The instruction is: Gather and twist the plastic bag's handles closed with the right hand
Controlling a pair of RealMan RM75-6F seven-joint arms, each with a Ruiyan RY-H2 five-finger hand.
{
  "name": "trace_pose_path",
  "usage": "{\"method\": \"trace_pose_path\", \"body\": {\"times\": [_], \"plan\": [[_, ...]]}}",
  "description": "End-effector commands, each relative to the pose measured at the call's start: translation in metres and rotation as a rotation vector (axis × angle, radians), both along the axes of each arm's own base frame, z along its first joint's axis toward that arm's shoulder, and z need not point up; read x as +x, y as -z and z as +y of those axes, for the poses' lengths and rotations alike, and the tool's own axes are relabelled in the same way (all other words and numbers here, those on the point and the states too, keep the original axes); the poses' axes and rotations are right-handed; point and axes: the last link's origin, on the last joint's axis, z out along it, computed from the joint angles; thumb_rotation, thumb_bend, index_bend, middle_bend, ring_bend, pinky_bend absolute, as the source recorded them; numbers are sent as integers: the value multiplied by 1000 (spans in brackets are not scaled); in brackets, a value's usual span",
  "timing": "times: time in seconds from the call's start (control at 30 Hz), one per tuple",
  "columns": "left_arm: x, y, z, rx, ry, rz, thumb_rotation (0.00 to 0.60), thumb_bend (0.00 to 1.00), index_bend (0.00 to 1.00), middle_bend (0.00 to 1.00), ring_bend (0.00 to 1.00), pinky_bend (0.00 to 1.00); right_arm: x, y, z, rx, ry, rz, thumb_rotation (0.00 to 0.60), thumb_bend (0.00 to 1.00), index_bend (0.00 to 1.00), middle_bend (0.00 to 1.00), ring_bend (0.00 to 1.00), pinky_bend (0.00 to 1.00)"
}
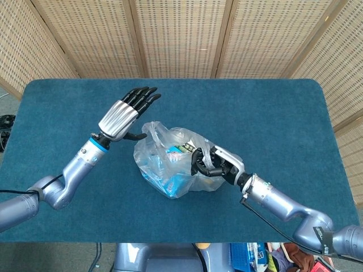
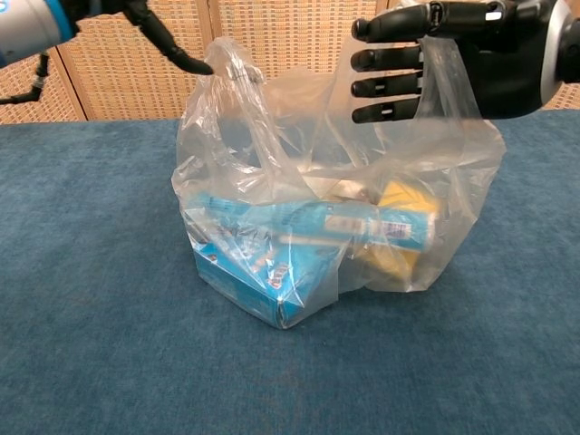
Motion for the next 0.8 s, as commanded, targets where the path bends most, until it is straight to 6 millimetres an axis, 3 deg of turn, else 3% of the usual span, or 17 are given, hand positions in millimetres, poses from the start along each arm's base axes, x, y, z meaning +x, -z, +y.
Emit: {"method": "trace_pose_path", "body": {"times": [0.03,0.3,0.53,0.8], "plan": [[13,8,2,-27,0,-23,600,103,25,0,0,97,1,-1,-2,-1,3,-1,600,610,573,643,495,439],[31,31,6,-52,-10,-39,600,175,81,0,2,137,1,-3,-4,-1,6,-5,600,614,575,642,495,439],[41,47,9,-56,-26,-70,600,407,210,64,66,213,-1,-3,-4,1,9,-6,600,614,575,642,495,439],[42,35,3,27,40,-145,600,407,242,80,69,214,-1,-7,-6,-19,13,-10,600,623,568,642,472,426]]}}
